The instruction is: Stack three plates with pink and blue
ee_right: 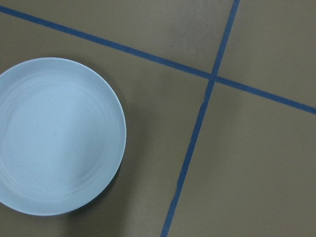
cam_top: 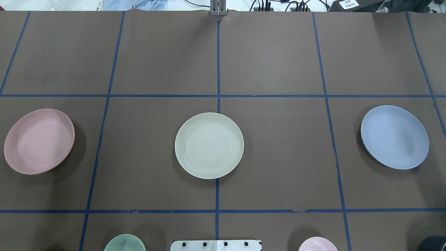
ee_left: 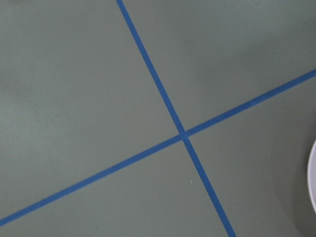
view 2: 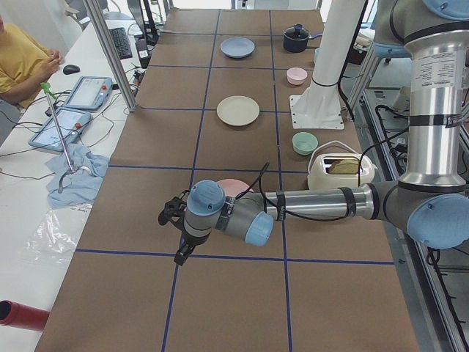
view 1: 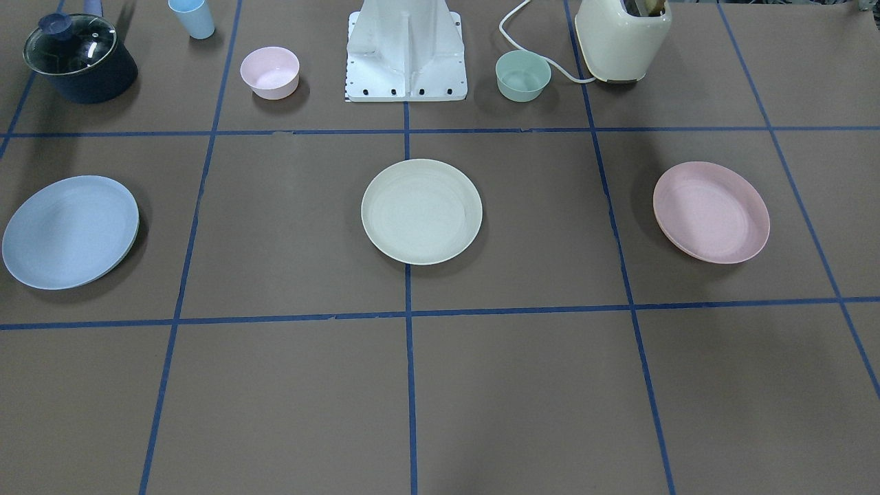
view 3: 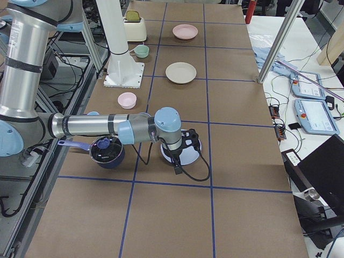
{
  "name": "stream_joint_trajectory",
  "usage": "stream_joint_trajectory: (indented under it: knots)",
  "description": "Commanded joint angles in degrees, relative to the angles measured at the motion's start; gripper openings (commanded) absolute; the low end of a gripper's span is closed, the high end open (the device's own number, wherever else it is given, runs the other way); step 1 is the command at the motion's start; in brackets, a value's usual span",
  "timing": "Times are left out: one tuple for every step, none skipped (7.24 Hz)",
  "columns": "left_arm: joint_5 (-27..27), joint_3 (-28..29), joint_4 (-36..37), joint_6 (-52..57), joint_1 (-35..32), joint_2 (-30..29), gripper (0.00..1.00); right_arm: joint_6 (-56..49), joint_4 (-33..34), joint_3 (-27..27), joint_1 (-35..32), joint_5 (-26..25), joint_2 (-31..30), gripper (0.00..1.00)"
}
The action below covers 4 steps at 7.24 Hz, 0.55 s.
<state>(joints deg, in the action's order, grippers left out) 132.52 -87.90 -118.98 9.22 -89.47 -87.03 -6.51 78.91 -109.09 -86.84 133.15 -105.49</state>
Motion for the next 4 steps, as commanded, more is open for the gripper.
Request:
stream_joint_trajectory:
  knots:
    - [0.63,1.58,-7.45,-1.58,-0.35,-1.12,1.00,0.61,-4.44,0.11,0.09,0.27,0.11,1.00]
    - [1.33,2.98,-15.24,-1.67,-0.09,-2.61,1.00,2.01,-5.42,0.02,0.18,0.27,0.46,1.00]
    - [1.60,3.69,-19.92,-2.88,-0.09,-5.67,1.00,4.72,-6.04,-0.24,0.35,0.62,0.98,1.00]
    - [2.47,3.00,-21.97,-10.12,-0.09,-4.74,1.00,9.45,-8.74,-0.15,0.70,1.40,0.99,1.00]
